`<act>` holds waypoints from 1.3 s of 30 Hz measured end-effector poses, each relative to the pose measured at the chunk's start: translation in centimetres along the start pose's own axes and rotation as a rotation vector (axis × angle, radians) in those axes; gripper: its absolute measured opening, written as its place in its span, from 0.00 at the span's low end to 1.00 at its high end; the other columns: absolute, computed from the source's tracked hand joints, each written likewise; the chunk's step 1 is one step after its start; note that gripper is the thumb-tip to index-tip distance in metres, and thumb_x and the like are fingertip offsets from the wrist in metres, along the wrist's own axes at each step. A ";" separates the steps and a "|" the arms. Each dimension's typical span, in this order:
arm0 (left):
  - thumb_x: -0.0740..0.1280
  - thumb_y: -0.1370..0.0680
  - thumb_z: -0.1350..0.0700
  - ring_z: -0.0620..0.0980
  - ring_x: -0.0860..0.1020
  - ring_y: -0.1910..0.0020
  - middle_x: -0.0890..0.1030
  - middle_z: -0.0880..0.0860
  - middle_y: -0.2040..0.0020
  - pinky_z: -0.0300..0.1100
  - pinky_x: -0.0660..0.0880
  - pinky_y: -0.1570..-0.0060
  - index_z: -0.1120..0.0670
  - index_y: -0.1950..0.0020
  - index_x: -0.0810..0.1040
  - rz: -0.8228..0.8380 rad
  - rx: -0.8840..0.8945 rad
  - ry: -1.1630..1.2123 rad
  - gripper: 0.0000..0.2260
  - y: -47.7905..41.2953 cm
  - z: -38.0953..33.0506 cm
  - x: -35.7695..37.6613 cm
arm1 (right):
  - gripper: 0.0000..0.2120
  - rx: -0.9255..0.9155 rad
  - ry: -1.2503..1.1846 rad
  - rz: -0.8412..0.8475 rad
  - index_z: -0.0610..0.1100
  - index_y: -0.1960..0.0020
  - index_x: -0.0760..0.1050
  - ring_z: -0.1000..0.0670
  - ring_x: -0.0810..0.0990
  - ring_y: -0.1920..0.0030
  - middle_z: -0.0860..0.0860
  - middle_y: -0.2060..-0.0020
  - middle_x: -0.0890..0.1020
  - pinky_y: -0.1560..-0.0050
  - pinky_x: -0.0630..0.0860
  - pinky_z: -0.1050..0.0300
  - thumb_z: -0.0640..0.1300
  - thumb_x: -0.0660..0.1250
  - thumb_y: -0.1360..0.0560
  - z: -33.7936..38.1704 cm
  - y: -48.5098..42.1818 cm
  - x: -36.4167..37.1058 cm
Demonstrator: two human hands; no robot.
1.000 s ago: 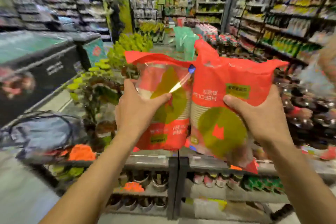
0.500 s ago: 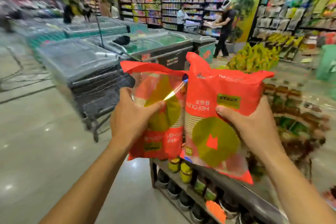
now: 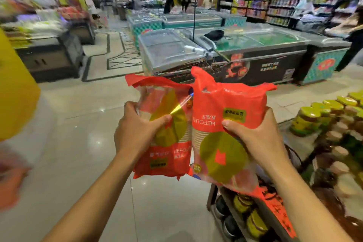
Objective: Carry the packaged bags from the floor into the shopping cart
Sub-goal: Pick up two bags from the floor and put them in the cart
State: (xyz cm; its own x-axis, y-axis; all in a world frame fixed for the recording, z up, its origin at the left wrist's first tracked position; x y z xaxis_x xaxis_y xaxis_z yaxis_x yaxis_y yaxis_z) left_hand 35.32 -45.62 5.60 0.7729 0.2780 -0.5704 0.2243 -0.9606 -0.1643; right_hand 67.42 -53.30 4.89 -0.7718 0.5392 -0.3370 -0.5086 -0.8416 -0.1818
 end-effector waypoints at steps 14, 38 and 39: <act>0.77 0.32 0.34 0.48 0.76 0.51 0.74 0.45 0.44 0.47 0.77 0.51 0.44 0.38 0.64 -0.191 -0.099 -0.051 0.33 -11.2 1.2 1.2 | 0.38 -0.032 -0.071 0.247 0.58 0.38 0.70 0.53 0.83 0.47 0.61 0.48 0.82 0.42 0.80 0.41 0.64 0.81 0.43 1.1 -14.1 10.8; 0.78 0.33 0.34 0.52 0.75 0.51 0.73 0.46 0.46 0.47 0.73 0.52 0.47 0.41 0.64 -0.018 0.021 0.051 0.33 -45.1 5.8 5.2 | 0.42 -0.045 -0.062 0.078 0.56 0.36 0.72 0.53 0.84 0.47 0.58 0.45 0.83 0.45 0.82 0.43 0.67 0.81 0.46 5.7 -33.2 31.7; 0.78 0.33 0.34 0.52 0.75 0.51 0.73 0.46 0.46 0.47 0.74 0.52 0.47 0.41 0.64 -0.011 0.022 0.049 0.33 -46.1 5.8 5.8 | 0.42 -0.040 -0.065 0.070 0.57 0.36 0.72 0.53 0.84 0.47 0.58 0.45 0.83 0.45 0.82 0.43 0.67 0.81 0.46 5.3 -34.1 32.1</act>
State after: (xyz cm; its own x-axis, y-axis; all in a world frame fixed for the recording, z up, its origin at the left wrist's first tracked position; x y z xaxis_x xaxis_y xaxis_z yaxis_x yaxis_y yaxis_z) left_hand 26.02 0.27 5.20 0.7990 0.2876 -0.5281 0.2200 -0.9571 -0.1884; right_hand 57.94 -7.16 5.21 -0.8284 0.4791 -0.2901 -0.4381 -0.8770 -0.1974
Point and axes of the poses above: each hand's wrist, its own y-axis away from the middle knuckle, its own x-axis out of the palm, z = x × y, the point moved 10 cm from there along -y, towards the middle knuckle
